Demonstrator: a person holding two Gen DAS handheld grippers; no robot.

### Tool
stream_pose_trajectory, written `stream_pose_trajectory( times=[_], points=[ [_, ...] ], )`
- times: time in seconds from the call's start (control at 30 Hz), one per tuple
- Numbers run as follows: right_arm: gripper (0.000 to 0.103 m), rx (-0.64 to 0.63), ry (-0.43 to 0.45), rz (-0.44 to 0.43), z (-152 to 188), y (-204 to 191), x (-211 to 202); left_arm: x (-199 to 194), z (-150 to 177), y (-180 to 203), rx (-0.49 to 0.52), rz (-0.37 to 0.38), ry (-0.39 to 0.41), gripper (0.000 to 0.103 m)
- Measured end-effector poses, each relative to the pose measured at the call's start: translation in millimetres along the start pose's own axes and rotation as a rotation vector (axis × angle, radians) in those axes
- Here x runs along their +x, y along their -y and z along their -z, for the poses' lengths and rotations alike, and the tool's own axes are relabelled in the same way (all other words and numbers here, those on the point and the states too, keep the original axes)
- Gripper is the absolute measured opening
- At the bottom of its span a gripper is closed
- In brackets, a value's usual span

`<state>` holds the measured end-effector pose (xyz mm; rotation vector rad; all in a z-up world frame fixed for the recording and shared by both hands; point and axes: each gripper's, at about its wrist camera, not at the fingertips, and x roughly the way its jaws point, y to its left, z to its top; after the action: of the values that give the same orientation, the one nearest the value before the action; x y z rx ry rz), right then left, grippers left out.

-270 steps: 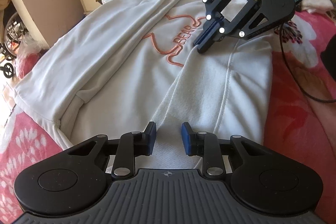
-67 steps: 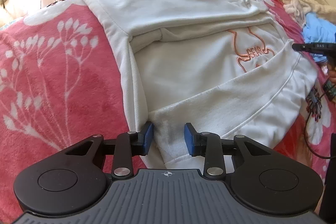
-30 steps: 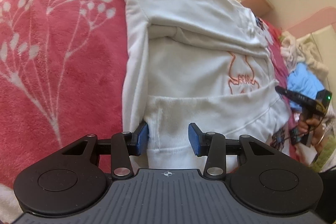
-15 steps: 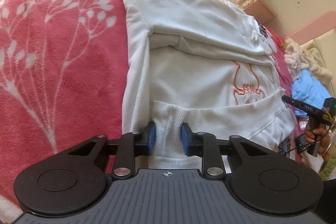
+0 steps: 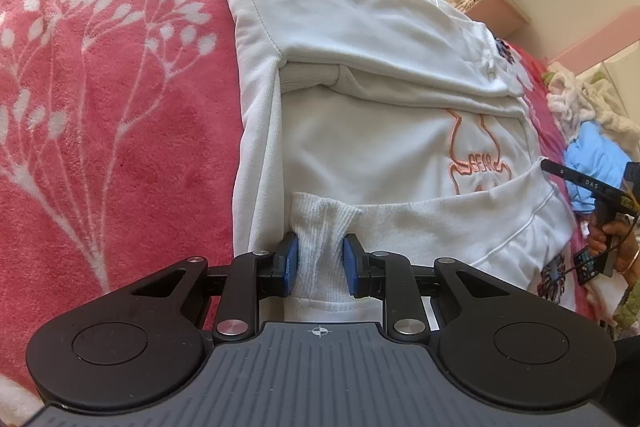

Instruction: Fold clothes

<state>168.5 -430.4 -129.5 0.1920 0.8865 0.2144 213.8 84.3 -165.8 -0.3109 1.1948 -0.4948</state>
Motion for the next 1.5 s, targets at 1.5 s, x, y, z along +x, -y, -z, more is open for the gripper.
stream_pose_trajectory(
  times=[1.5],
  points=[
    [0.002,-0.033,0.222,0.032,-24.4,-29.5,-42.9,-33.9,-11.9,22.8,0.053,-0.007,0.196,0.007]
  ],
)
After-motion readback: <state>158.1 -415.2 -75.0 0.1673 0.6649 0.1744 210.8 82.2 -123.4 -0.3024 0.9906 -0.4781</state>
